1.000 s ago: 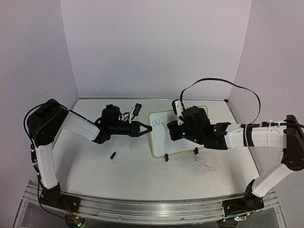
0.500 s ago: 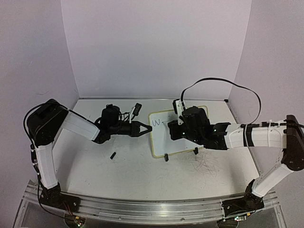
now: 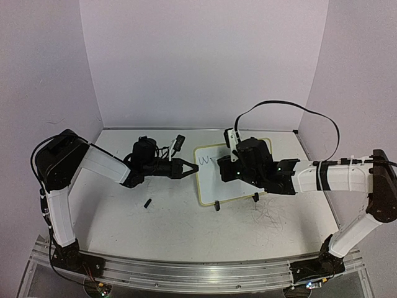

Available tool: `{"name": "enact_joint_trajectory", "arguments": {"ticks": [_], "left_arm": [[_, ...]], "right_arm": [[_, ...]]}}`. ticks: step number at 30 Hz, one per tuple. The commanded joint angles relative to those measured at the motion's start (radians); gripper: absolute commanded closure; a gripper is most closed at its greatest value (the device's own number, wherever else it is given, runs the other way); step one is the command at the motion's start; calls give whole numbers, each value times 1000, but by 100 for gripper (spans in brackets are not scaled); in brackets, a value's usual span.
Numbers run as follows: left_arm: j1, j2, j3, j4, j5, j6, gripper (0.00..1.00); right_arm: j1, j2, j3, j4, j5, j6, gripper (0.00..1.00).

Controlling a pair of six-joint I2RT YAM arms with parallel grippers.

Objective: Write a sentence on the whiteboard

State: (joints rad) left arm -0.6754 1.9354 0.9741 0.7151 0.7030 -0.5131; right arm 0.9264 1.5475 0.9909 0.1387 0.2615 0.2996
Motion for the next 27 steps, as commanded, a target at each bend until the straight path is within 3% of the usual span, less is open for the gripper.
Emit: {"name": "enact_joint_trajectory", "arguments": {"ticks": [1,16,27], "left_arm": [[-9,-35,14,-25,12,-7,100],[-9,-35,18,-31,13,-5,100],[-10,-38,15,-36,13,-5,100]], "right_arm": [[0,10,17,9,-19,-4,100],[1,-16,-32,-11,-37,9,100],[0,-35,-29,-14,33,13,100]]}}
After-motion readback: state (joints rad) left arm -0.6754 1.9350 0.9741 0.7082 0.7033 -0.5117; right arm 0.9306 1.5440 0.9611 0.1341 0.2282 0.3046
